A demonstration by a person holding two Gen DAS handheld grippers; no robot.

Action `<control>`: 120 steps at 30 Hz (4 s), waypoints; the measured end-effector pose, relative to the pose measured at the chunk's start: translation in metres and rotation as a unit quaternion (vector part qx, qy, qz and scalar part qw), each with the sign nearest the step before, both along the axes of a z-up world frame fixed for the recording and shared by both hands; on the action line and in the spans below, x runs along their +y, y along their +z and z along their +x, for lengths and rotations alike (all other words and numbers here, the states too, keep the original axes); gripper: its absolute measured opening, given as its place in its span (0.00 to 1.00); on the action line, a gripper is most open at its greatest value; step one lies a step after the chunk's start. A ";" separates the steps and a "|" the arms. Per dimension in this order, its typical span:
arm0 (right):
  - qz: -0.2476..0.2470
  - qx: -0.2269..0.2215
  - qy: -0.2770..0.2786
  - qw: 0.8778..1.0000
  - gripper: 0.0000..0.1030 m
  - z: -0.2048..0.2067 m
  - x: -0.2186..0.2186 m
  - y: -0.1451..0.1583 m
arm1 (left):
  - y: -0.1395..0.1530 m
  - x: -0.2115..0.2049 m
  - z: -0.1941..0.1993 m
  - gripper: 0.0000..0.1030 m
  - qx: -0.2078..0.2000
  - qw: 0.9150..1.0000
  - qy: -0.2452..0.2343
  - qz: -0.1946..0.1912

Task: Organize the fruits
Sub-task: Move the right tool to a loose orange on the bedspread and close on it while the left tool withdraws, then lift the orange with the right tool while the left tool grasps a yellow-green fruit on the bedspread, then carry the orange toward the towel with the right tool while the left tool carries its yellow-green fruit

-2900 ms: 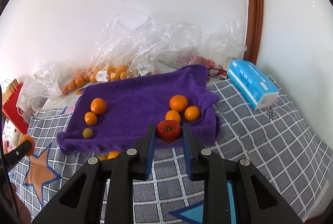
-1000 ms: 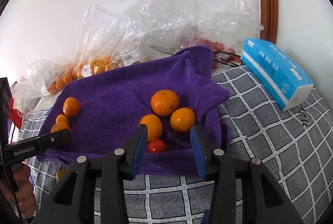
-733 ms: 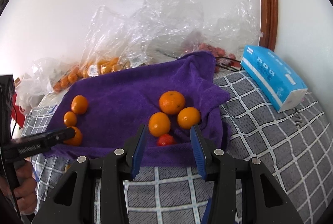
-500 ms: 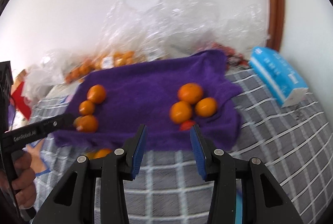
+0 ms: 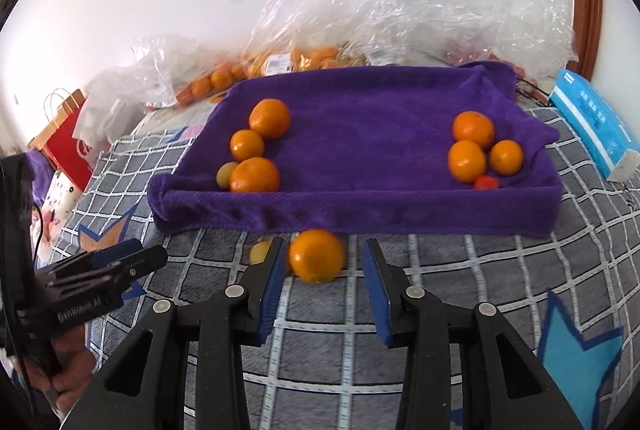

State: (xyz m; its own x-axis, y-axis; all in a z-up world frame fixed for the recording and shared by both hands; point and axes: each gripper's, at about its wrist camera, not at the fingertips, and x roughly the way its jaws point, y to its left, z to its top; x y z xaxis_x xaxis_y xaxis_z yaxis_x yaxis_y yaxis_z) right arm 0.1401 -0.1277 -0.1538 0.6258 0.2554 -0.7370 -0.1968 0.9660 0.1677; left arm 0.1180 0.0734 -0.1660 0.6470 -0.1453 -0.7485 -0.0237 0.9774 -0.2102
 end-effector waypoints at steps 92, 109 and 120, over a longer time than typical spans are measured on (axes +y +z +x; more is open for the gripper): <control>-0.038 -0.019 0.000 0.999 0.34 -0.029 -0.123 -0.023 | 0.004 -0.122 0.034 0.28 0.000 0.999 0.009 0.051; -0.057 0.003 -0.016 0.998 0.34 -0.022 -0.123 -0.028 | 0.004 -0.127 0.036 0.28 0.001 0.998 0.007 0.061; -0.085 0.001 -0.022 0.996 0.33 -0.021 -0.118 -0.030 | 0.002 -0.119 0.035 0.26 -0.003 0.999 0.010 0.037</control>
